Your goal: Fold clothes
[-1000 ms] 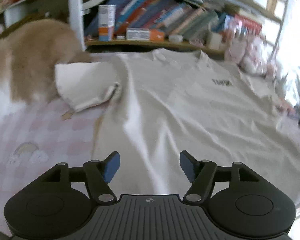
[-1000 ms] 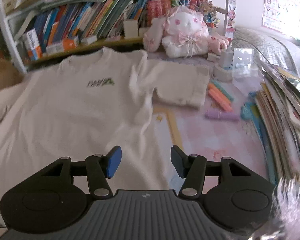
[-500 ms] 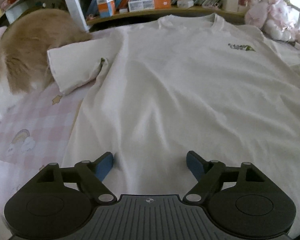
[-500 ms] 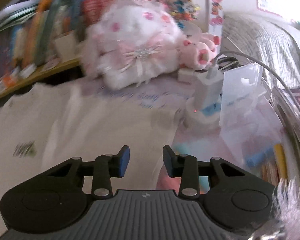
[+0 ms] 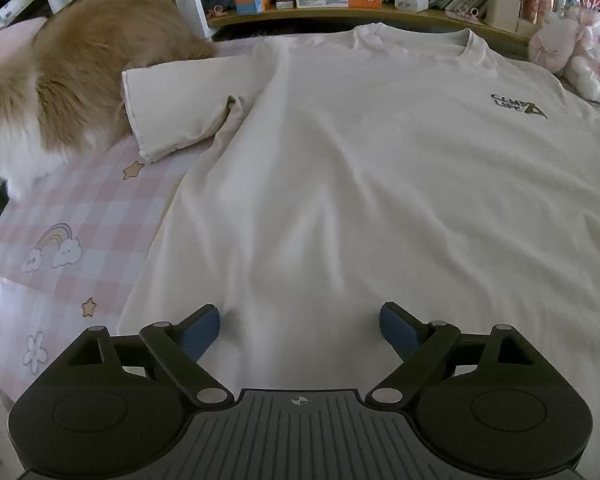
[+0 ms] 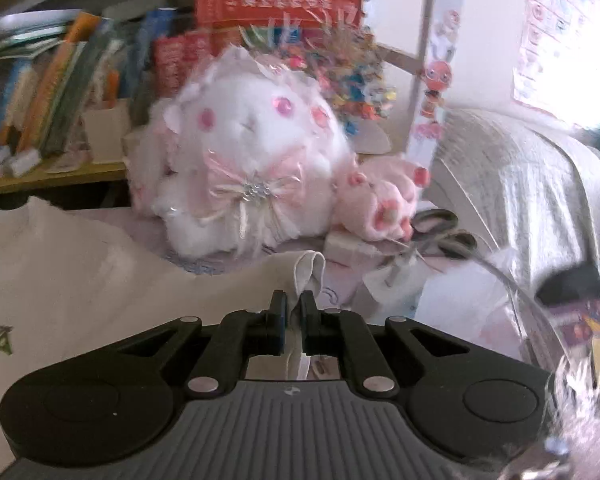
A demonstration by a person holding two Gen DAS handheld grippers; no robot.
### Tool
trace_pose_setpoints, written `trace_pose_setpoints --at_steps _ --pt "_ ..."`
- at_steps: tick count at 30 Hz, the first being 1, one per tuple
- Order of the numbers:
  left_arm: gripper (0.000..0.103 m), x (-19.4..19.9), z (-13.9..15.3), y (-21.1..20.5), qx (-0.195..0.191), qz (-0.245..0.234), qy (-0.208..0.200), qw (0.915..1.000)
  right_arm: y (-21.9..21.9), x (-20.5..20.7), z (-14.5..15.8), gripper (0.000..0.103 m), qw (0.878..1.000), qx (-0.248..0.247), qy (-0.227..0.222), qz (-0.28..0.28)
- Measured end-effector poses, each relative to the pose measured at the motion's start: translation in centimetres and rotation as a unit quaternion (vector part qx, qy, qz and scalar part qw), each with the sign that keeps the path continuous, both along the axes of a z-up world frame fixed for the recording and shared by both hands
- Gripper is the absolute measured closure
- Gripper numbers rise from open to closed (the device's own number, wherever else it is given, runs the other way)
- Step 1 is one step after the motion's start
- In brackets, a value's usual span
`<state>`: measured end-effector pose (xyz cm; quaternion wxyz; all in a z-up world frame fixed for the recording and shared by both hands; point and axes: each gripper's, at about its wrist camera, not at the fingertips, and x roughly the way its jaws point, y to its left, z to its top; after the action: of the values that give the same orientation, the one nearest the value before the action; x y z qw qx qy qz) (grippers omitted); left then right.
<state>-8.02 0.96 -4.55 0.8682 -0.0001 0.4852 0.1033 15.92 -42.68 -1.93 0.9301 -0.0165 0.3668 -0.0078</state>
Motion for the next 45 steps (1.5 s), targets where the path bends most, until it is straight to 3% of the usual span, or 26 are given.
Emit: trace_pose_setpoints --at_steps 4,7,9,14,22,24,25,28,31,34,36,38,40,42,45 --pt "0.012 0.4 0.0 0.0 0.001 -0.004 0.002 1.0000 -0.9 1.0 -1.8 0.095 0.998 0.027 0.055 0.003" --pt "0.012 0.4 0.0 -0.2 0.007 -0.011 0.004 0.9999 -2.5 1.0 -3.3 0.078 0.993 0.083 0.077 -0.032" --pt "0.012 0.5 0.0 -0.1 0.006 -0.011 0.004 0.9999 -3.4 0.6 -3.6 0.067 0.989 0.125 0.067 -0.031" --pt "0.011 0.6 0.1 0.0 0.005 -0.015 0.008 0.9998 -4.5 1.2 -3.6 0.073 0.988 0.137 0.055 -0.048" --pt "0.007 0.5 -0.1 0.2 -0.003 -0.003 0.005 1.0000 -4.1 2.5 -3.7 0.070 0.989 0.118 0.070 -0.056" --pt "0.007 0.6 -0.2 0.3 -0.009 -0.001 0.004 1.0000 -3.8 2.4 -3.7 0.097 0.988 0.120 0.081 -0.046" --pt "0.007 0.6 -0.2 0.3 -0.010 -0.001 0.005 0.9999 -3.7 2.1 -3.2 0.099 0.989 0.121 0.079 -0.043" --pt "0.007 0.6 -0.1 0.3 -0.008 -0.004 0.008 0.9999 -3.5 0.8 -0.2 0.099 0.988 0.150 0.034 -0.028" --pt "0.006 0.6 -0.2 0.4 -0.011 0.000 0.004 0.9999 -2.7 0.9 1.7 0.100 0.994 0.106 -0.002 -0.021" --pt "0.006 0.9 -0.2 0.4 -0.012 -0.006 0.007 0.9999 -2.1 3.0 0.1 0.098 0.998 0.052 0.038 -0.015" --pt "0.006 1.1 -0.1 0.3 -0.006 -0.015 0.011 0.9998 -2.1 3.3 -0.7 0.087 0.998 0.027 0.056 -0.022" --pt "0.006 1.1 -0.1 0.2 -0.002 -0.017 0.009 0.9998 -2.2 2.3 -0.3 0.075 0.998 0.022 0.045 -0.027" --pt "0.006 0.9 -0.1 0.1 -0.002 -0.014 0.005 0.9999 -2.4 0.0 0.4 0.075 0.997 0.057 0.038 -0.019" --pt "0.006 0.8 -0.2 0.2 -0.011 -0.005 0.002 0.9999 -1.8 -2.3 0.4 0.076 0.994 0.086 0.061 0.009" --pt "0.006 0.8 -0.2 0.5 -0.020 0.000 0.003 0.9998 0.1 -5.3 -0.4 0.076 0.992 0.083 0.089 0.041"
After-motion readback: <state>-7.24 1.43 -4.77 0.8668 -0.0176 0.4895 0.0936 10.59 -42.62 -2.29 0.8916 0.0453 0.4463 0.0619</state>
